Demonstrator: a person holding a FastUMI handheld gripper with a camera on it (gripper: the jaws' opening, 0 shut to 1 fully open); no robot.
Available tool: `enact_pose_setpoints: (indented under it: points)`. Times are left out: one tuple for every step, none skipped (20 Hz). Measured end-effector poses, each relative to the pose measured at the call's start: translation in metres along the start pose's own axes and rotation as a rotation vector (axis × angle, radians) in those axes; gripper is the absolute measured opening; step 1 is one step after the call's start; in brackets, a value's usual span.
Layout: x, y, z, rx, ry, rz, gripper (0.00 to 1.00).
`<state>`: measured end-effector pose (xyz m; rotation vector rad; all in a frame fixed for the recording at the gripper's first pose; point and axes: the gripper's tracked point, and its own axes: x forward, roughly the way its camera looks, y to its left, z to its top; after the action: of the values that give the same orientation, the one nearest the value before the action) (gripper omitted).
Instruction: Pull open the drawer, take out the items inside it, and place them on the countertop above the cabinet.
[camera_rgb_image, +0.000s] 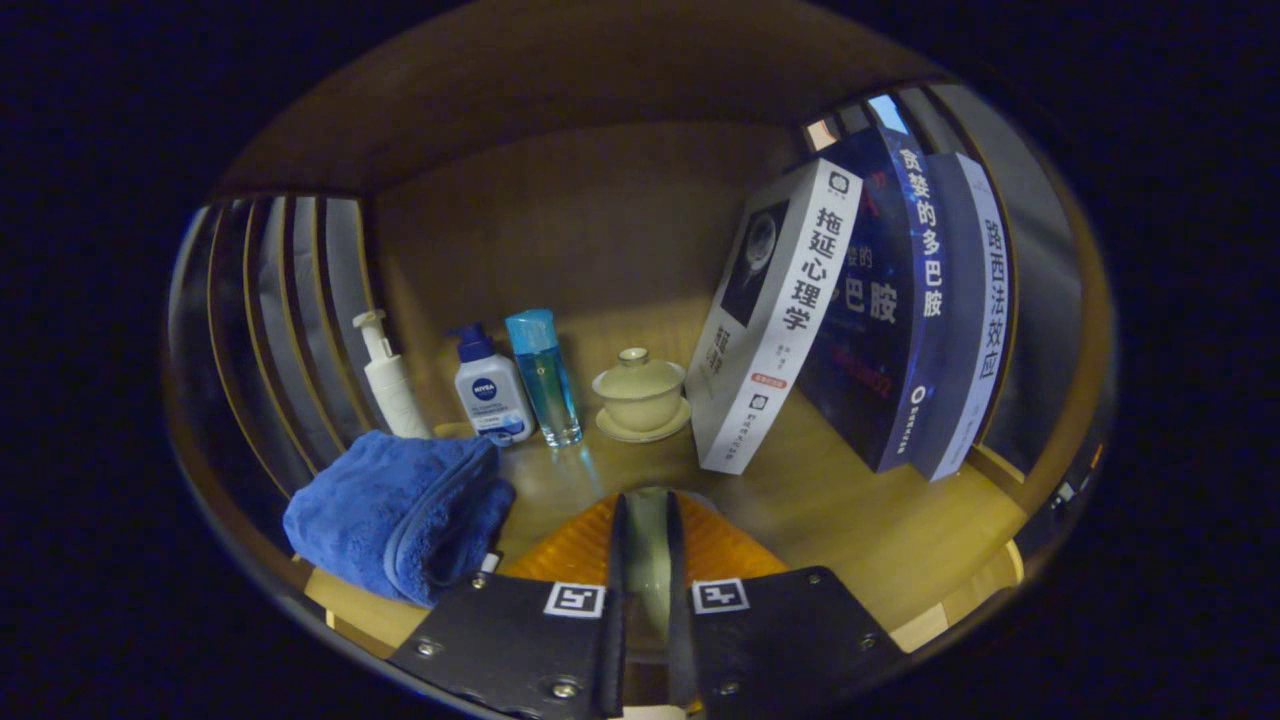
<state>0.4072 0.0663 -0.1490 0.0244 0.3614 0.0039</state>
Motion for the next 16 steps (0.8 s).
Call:
enact_pose_setpoints:
  points:
    - [0.000, -0.004, -0.006, -0.021, 0.014, -0.020, 0.18]
    - [-0.005, -0.005, -0.015, -0.043, 0.043, -0.022, 0.34]
    - [-0.007, 0.000, -0.012, -0.054, 0.018, -0.005, 0.51]
    - [-0.008, -0.005, -0.010, -0.073, -0.004, -0.032, 0.67]
    - [-0.017, -0.008, -0.006, -0.086, -0.030, -0.069, 0.83]
    - [-0.025, -0.011, 0.001, -0.090, -0.049, -0.079, 0.99]
    - [-0.037, -0.011, 0.006, -0.083, -0.062, -0.075, 0.99]
    - [-0.047, -0.009, 0.011, -0.077, -0.078, -0.071, 1.00]
    - [-0.058, -0.008, 0.016, -0.077, -0.095, -0.066, 1.00]
    - [-0.071, -0.008, 0.022, -0.085, -0.112, -0.057, 0.99]
    - [-0.084, -0.007, 0.027, -0.097, -0.135, -0.051, 0.99]
    - [-0.097, -0.005, 0.032, -0.108, -0.150, -0.042, 0.99]
    - [-0.112, -0.003, 0.035, -0.110, -0.160, -0.032, 0.99]
    - [-0.127, -0.001, 0.038, -0.107, -0.171, -0.022, 0.99]
    - [-0.142, 0.000, 0.042, -0.102, -0.183, -0.015, 0.99]
    - [-0.156, -0.001, 0.044, -0.097, -0.192, -0.010, 0.99]
